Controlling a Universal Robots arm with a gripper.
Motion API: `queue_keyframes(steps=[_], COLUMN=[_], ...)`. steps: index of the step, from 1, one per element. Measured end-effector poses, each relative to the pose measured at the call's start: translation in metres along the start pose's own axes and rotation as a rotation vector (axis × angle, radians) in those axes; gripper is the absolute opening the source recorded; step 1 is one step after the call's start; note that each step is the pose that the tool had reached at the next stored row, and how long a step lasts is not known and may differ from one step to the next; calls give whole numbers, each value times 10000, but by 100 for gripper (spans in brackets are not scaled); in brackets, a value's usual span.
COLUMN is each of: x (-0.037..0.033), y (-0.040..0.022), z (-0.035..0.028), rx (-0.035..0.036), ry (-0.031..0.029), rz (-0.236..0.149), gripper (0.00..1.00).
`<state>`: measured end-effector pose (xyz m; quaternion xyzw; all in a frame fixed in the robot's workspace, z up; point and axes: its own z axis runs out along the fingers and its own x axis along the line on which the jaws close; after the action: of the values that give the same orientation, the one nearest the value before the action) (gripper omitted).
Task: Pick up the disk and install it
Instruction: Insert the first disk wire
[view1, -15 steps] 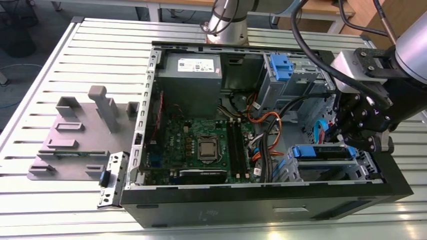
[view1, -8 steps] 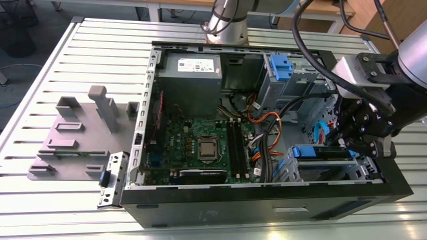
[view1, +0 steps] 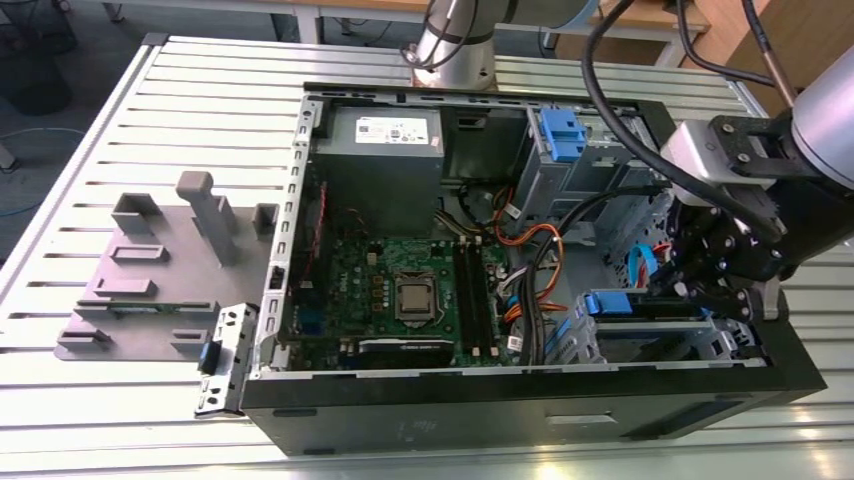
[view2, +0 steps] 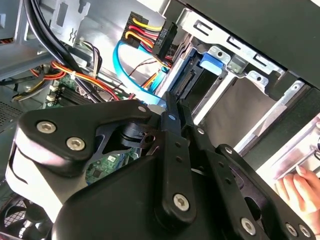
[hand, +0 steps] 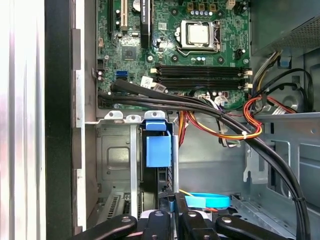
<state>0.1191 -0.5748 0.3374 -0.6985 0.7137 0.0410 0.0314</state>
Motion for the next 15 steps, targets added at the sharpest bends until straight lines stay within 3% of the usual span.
queue_keyframes(steps=[15], x=[34], y=[-13], z=[26], rx=[0], ry=[-1], rz=[2], gripper=[16])
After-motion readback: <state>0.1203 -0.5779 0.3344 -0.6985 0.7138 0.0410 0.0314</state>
